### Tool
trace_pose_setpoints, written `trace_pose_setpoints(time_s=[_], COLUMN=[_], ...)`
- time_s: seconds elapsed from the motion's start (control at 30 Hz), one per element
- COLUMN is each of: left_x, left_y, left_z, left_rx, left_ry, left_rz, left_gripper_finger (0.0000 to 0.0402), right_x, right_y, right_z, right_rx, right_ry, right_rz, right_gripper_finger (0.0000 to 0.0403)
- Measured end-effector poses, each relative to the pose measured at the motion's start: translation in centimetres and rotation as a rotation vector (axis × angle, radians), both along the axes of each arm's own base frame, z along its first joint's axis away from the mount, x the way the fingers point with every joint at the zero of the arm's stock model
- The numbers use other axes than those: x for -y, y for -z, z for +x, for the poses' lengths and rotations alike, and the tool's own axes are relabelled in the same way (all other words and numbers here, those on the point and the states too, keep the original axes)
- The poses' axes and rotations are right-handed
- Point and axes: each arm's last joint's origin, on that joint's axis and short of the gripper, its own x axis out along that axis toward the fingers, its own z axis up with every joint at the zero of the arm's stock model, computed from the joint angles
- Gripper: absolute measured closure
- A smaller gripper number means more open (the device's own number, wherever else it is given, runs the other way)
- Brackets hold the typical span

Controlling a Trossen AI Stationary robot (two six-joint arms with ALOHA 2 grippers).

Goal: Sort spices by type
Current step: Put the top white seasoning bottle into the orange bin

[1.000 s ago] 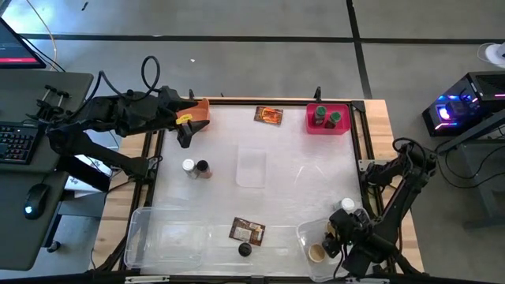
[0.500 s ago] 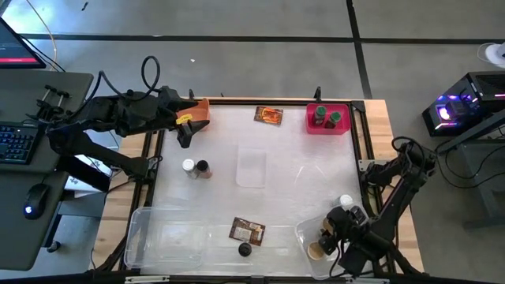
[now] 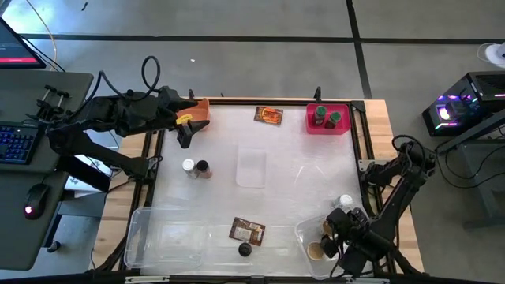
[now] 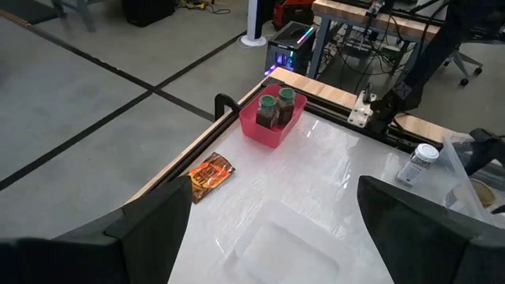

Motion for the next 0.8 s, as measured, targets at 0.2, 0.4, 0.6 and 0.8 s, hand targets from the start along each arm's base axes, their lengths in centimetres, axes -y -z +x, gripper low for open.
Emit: trace_pose_setpoints(time_s=[0.2,0.4,0.6,0.8], left_x=[0.0,0.0,0.0,0.3], left_y=[0.0,0.0,-0.1,0.2], left_z=[0.0,-0.1,-0.3,-1.0], left_rx=[-0.012,-0.014,-0.009,-0.042], left_ry=[0.011,0.015,0.032,0.100], left_rz=[0.021,0.028,0.018,-0.049], left_gripper_finger=[0.0055,0.0055,0.0055,0.0055], right_x=[-0.6,0.0,3.7,9.9], right_y=[-4.0,-10.3,-15.1,-16.5], right_z=[0.3,0.2,2.3,5.4], right_rx=[-0.022,0.031,0.326,0.400], right_ry=[-0.103,-0.135,-0.094,0.072], right_rz=[0.031,0.021,-0.125,-0.296], right_gripper_finger=[0.0018,0.0018,0.0018,0.0018])
